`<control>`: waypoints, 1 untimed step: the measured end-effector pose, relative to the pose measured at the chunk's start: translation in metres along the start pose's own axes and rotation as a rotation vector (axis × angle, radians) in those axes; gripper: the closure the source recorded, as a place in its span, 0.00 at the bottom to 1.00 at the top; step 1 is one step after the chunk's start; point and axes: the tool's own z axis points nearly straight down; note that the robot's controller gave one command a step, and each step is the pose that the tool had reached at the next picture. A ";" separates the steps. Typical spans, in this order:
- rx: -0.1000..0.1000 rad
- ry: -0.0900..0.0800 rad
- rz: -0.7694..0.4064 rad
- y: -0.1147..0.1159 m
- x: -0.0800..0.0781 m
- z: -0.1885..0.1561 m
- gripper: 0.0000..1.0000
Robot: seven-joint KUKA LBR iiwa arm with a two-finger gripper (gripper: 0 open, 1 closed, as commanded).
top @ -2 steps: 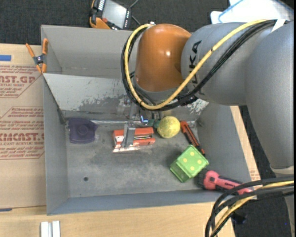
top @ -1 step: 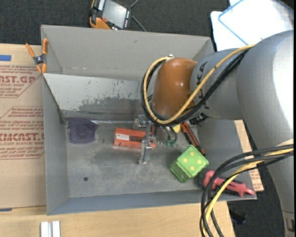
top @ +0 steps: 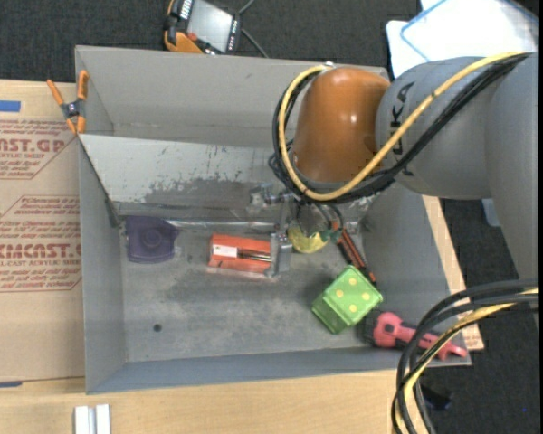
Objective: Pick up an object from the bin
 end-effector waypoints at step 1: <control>0.002 0.020 0.076 -0.001 0.008 0.067 0.00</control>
Offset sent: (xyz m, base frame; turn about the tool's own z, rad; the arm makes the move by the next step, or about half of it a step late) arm -0.0051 0.0133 -0.0729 0.0434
